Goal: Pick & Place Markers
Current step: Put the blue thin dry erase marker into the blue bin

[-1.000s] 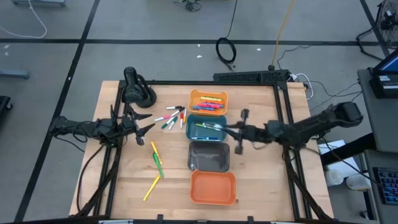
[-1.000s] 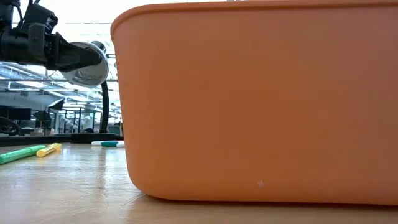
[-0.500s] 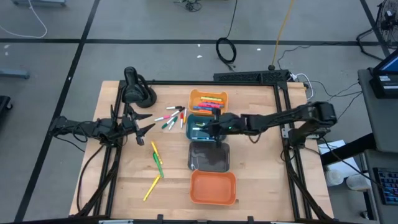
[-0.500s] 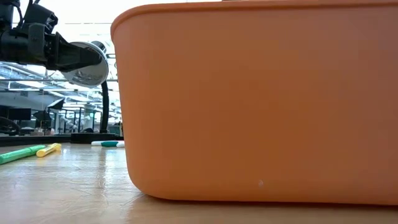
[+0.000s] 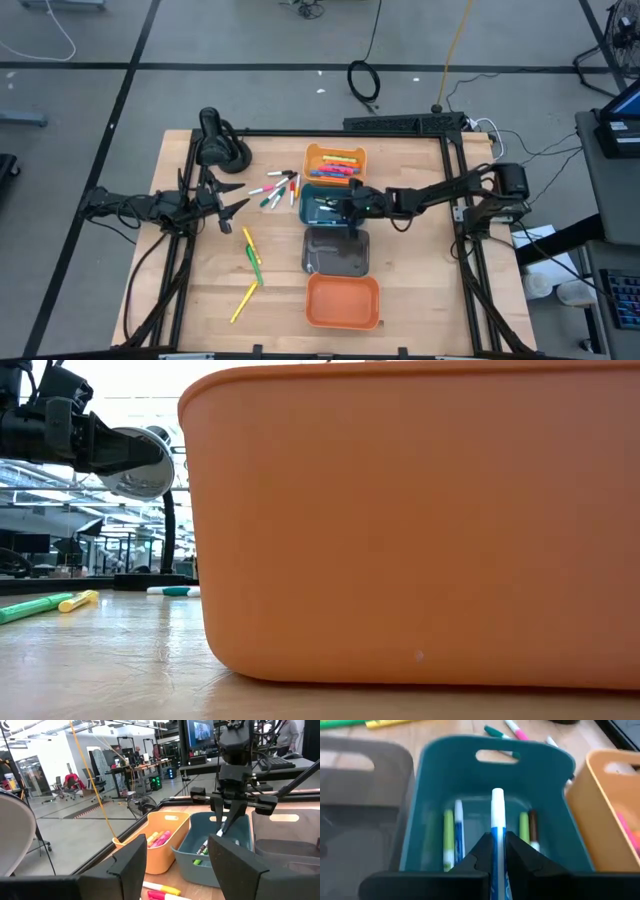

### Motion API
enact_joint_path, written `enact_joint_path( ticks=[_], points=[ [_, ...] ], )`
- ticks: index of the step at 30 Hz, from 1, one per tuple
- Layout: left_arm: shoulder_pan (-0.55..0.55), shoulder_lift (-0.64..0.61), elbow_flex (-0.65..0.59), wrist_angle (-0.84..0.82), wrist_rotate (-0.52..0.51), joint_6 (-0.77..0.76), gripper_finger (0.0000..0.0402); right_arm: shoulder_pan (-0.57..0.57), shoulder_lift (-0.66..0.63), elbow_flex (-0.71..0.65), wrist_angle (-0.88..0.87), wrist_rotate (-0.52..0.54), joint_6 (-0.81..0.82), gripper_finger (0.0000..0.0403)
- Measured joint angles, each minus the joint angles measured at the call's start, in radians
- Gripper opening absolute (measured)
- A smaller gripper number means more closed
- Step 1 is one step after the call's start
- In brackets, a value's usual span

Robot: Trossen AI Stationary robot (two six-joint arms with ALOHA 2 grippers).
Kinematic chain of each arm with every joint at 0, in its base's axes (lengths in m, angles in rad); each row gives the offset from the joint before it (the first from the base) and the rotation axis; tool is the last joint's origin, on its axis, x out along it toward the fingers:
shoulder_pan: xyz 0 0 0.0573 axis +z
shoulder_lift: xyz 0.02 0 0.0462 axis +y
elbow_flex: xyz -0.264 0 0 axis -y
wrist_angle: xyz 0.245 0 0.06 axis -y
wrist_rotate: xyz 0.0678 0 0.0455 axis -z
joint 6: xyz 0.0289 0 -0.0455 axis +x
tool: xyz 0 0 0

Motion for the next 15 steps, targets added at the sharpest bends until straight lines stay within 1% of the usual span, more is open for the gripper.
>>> enact_joint_path(
  ticks=[2,4,7,11,15],
  points=[
    [0.0,0.0,0.0,0.0,0.0,0.0,0.0214,0.008,-0.025,-0.034,-0.002,0.033,0.005,0.002],
    [0.0,0.0,0.0,0.0,0.0,0.0,0.0214,0.019,-0.052,-0.062,-0.002,0.093,-0.006,0.002],
    [0.0,0.0,0.0,0.0,0.0,0.0,0.0214,0.031,-0.117,-0.104,0.002,0.156,-0.011,0.0022],
    [0.0,0.0,0.0,0.0,0.0,0.0,0.0214,0.038,-0.193,-0.149,0.039,0.13,-0.005,0.0033],
    [0.0,0.0,0.0,0.0,0.0,0.0,0.0214,0.047,-0.236,-0.19,0.117,0.122,-0.008,0.0035]
  ],
)
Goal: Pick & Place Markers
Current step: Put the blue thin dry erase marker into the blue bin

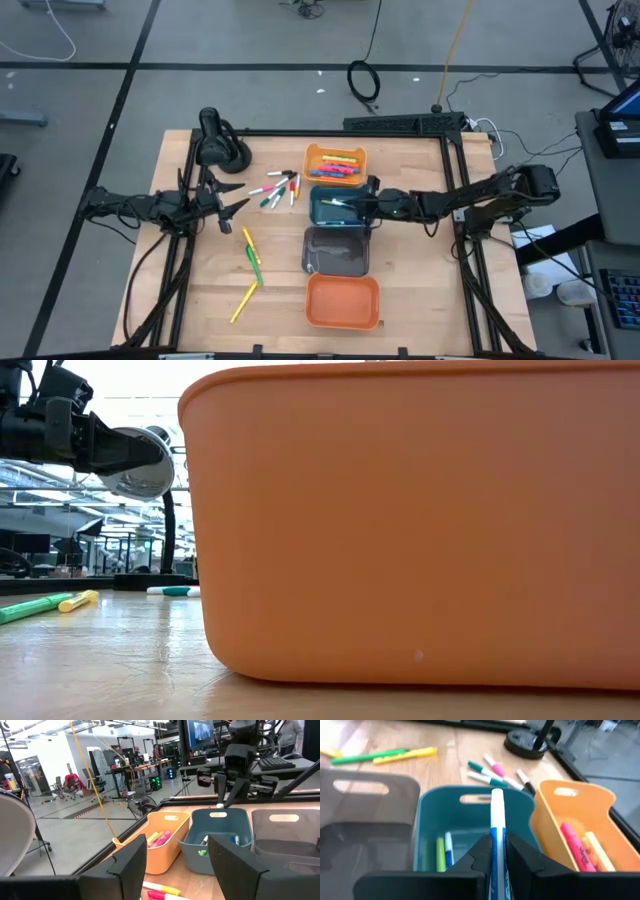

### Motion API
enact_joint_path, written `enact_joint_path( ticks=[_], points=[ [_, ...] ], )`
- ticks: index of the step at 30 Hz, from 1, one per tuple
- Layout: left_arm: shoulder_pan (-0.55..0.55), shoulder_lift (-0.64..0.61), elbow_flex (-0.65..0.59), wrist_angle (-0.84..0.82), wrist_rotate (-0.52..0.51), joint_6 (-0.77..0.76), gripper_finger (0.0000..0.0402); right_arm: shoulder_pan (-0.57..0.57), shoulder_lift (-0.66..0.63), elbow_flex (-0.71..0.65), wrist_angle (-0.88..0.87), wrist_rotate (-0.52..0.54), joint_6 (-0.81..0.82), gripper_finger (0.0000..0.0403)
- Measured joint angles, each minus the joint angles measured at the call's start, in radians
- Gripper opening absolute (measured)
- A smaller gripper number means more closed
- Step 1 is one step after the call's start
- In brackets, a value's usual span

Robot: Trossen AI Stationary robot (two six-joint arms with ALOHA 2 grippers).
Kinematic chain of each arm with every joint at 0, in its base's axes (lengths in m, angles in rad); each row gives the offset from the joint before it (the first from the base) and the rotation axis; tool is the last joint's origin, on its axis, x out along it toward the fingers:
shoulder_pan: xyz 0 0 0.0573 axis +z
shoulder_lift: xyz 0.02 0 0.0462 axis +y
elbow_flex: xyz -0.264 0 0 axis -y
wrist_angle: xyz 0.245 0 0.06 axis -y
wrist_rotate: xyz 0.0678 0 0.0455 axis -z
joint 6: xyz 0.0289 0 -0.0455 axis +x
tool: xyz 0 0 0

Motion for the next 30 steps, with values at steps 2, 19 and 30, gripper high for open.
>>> enact_joint_path(
  ticks=[2,19,30],
  points=[
    [0.0,0.0,0.0,0.0,0.0,0.0,0.0214,0.002,-0.002,-0.016,0.047,0.001,-0.001,0.0033],
    [0.0,0.0,0.0,0.0,0.0,0.0,0.0214,0.004,0.002,-0.052,0.202,-0.13,0.002,0.0103],
    [0.0,0.0,0.0,0.0,0.0,0.0,0.0214,0.005,-0.24,-0.052,0.009,-0.131,0.057,0.0134]
  ],
)
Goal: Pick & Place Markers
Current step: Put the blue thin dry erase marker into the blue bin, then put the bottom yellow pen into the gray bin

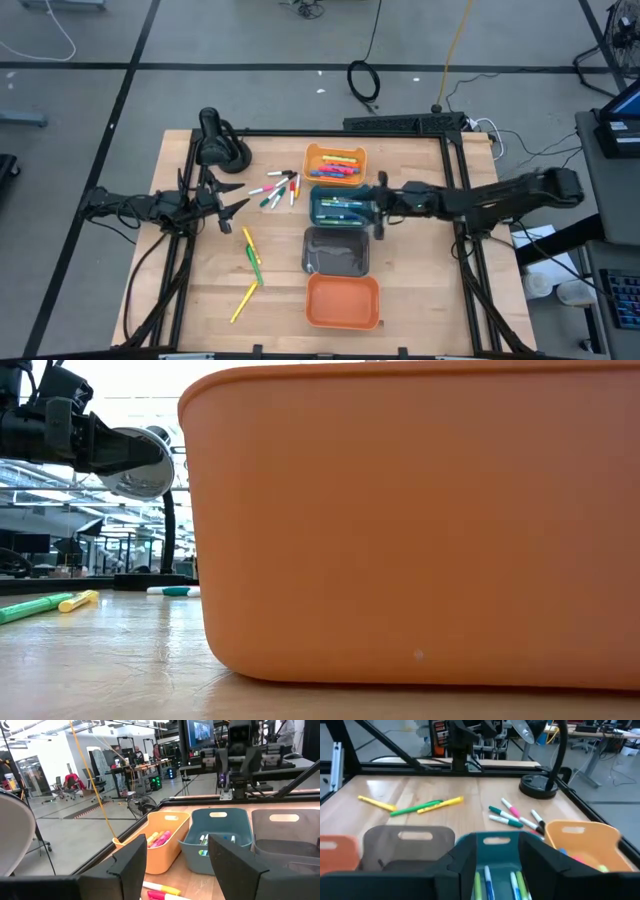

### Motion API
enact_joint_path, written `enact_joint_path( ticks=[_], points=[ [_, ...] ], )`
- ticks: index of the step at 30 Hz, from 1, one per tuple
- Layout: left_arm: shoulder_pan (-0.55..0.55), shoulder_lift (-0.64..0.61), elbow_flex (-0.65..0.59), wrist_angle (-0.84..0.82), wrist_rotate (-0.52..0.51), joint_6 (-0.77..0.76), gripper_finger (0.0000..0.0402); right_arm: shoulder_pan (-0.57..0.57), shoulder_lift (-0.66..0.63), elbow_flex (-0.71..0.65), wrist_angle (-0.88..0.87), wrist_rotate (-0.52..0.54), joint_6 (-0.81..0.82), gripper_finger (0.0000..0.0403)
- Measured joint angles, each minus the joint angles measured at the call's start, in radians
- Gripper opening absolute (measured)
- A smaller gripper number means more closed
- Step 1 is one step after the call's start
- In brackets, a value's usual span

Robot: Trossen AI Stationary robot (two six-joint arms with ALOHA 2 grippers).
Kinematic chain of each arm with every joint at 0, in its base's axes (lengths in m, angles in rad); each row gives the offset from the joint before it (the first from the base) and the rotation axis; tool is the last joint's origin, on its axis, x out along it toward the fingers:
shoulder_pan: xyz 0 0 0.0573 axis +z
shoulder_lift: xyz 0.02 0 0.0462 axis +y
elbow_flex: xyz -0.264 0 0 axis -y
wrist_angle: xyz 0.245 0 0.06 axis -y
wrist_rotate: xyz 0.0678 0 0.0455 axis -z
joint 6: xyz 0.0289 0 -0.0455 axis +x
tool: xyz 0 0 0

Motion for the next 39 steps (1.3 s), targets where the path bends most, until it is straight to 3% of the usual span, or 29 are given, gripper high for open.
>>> enact_joint_path(
  ticks=[6,23,32,39],
  points=[
    [0.0,0.0,0.0,-0.002,0.0,0.004,0.0214,0.0,-0.246,-0.025,-0.267,0.004,0.011,0.0122],
    [0.0,0.0,-0.001,0.021,0.0,-0.006,0.0214,-0.001,-0.861,-0.476,-0.282,0.003,0.007,0.0093],
    [0.0,0.0,0.0,0.245,0.0,-0.076,0.0214,-0.004,-1.019,-0.582,-0.26,0.009,-0.04,0.0074],
    [-0.001,0.0,0.0,0.254,-0.027,-0.147,0.0214,-0.004,-1.035,-0.584,-0.274,0.002,-0.112,0.002]
  ],
)
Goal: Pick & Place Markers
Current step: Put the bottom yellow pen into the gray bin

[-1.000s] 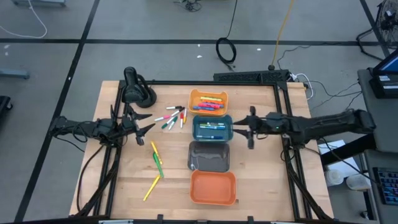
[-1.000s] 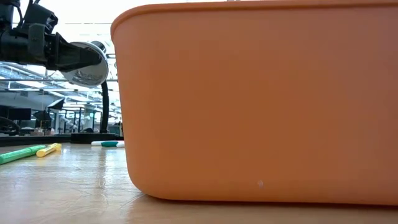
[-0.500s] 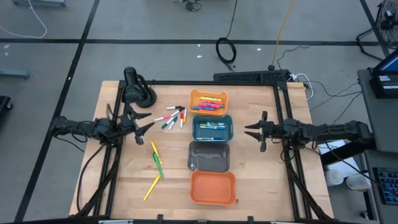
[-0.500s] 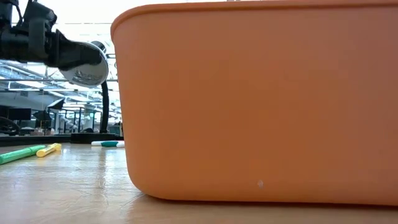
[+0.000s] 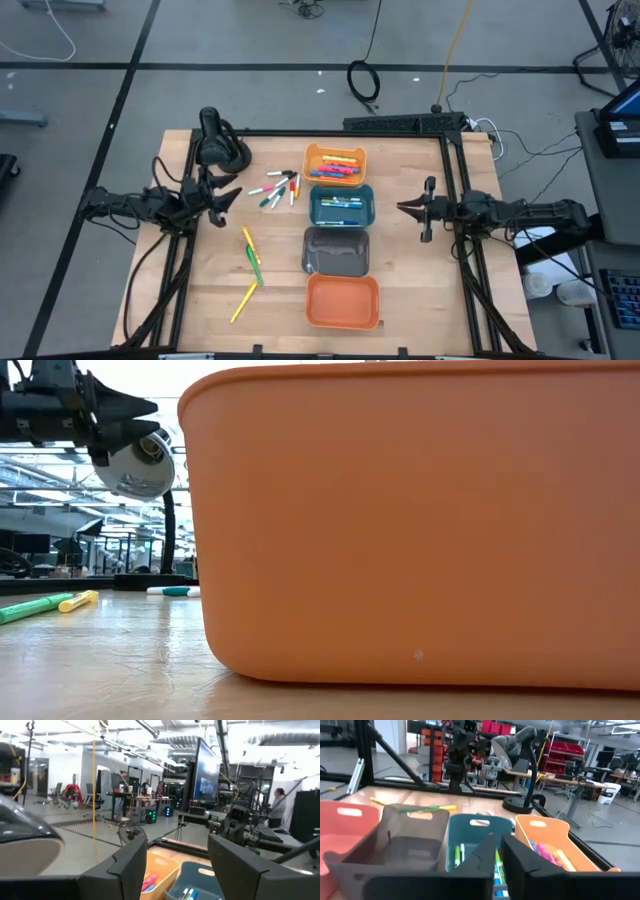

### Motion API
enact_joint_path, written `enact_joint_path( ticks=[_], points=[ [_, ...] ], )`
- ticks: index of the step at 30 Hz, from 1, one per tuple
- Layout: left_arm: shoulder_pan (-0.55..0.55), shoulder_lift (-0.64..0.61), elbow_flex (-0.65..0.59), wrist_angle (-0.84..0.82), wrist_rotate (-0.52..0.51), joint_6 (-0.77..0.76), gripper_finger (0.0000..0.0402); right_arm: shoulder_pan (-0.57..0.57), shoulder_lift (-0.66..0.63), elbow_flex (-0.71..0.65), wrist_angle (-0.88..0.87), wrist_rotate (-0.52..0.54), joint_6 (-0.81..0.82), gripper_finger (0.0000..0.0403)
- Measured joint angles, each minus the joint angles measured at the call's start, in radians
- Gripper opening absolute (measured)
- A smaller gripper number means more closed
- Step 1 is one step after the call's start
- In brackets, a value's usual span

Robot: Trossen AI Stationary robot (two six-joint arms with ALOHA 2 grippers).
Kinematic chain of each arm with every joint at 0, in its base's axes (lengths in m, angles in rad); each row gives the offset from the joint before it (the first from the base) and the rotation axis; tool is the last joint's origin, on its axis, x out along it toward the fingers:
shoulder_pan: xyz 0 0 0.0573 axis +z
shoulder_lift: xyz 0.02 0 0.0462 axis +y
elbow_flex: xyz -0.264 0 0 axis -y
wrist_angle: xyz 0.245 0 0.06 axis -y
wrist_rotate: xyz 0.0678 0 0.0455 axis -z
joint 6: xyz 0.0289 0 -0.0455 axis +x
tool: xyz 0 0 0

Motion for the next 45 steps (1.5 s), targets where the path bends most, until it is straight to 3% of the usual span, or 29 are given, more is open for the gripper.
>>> enact_joint_path(
  ticks=[7,14,19,22,25,28,32,38,45],
  points=[
    [0.001,0.0,0.0,-0.041,-0.009,0.006,0.0214,0.0,0.0,-0.001,-0.008,0.002,0.018,0.001],
    [0.001,0.005,0.0,-0.164,-0.009,-0.15,0.0214,0.001,0.0,-0.002,-0.008,0.001,0.021,0.001],
    [-0.017,0.107,0.01,-0.285,0.019,-0.296,0.0214,0.001,0.0,-0.002,-0.008,0.001,0.021,0.0011],
    [-0.047,0.247,0.082,-0.337,0.027,-0.379,0.0214,0.001,0.0,-0.002,-0.008,0.014,0.011,0.0011],
    [-0.097,0.432,0.21,-0.366,0.071,-0.442,0.0214,0.001,0.012,-0.003,-0.013,0.178,-0.094,0.0011],
    [-0.163,0.649,0.378,-0.601,0.134,-0.548,0.0213,0.0,0.011,-0.003,-0.007,0.268,-0.141,0.0011],
    [-0.253,0.946,0.58,-0.897,0.225,-0.768,0.0213,0.0,0.011,-0.003,-0.008,0.29,-0.154,0.0011],
    [-0.395,1.285,0.75,-0.937,0.538,-1.009,0.0213,0.0,0.011,-0.003,-0.008,0.289,-0.155,0.0011],
    [-0.526,1.505,0.821,-0.944,0.569,-1.296,0.0213,0.0,0.011,-0.003,-0.008,0.289,-0.155,0.0011]
  ],
)
